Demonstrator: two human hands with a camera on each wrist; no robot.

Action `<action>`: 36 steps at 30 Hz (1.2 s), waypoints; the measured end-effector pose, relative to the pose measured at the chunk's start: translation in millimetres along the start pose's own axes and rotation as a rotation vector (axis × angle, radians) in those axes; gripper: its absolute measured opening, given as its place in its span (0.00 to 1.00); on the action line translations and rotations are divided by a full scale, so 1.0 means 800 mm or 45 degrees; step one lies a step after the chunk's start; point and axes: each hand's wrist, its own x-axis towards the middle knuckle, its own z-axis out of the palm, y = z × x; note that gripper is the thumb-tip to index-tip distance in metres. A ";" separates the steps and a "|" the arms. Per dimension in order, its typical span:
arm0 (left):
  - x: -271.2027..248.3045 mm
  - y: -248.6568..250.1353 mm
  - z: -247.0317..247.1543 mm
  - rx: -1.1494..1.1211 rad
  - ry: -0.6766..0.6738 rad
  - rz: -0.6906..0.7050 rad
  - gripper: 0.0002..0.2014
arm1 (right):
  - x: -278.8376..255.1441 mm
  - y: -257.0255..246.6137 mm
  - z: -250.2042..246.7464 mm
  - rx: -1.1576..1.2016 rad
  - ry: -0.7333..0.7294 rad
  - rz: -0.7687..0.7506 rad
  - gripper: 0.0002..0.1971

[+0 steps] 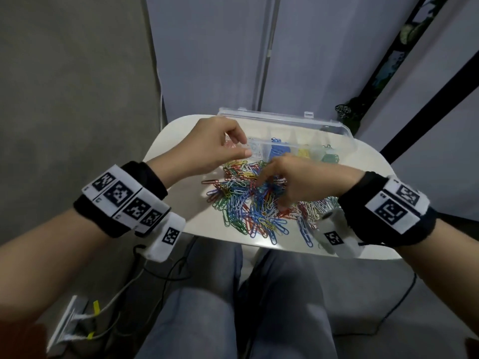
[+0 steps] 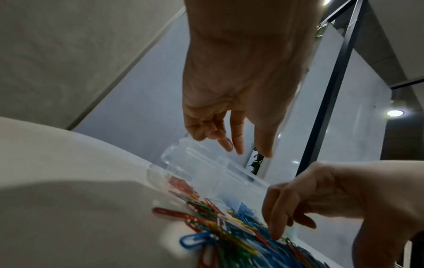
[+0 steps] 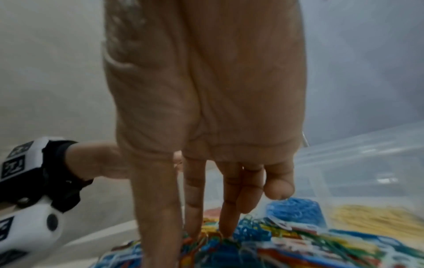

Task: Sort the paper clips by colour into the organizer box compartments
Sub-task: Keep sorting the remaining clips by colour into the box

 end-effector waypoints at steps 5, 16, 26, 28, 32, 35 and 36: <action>-0.005 0.004 0.009 -0.038 -0.064 -0.004 0.10 | 0.003 0.005 0.014 -0.067 0.178 -0.030 0.16; -0.005 0.011 0.020 -0.143 -0.193 -0.083 0.10 | 0.005 0.029 -0.004 0.877 0.474 0.261 0.04; 0.003 0.020 0.042 -0.395 -0.226 -0.166 0.06 | 0.005 0.024 -0.005 1.489 0.382 0.263 0.04; 0.004 0.021 0.043 -0.438 -0.197 -0.155 0.04 | 0.006 0.022 -0.004 1.467 0.383 0.256 0.04; 0.005 0.018 0.037 -0.435 -0.120 -0.162 0.02 | 0.005 0.022 -0.003 1.421 0.395 0.270 0.05; 0.009 0.009 0.020 -0.416 -0.034 -0.184 0.02 | 0.002 0.026 -0.002 1.343 0.470 0.281 0.06; 0.011 0.005 0.013 -0.392 0.001 -0.193 0.02 | 0.002 0.027 -0.002 1.324 0.491 0.286 0.06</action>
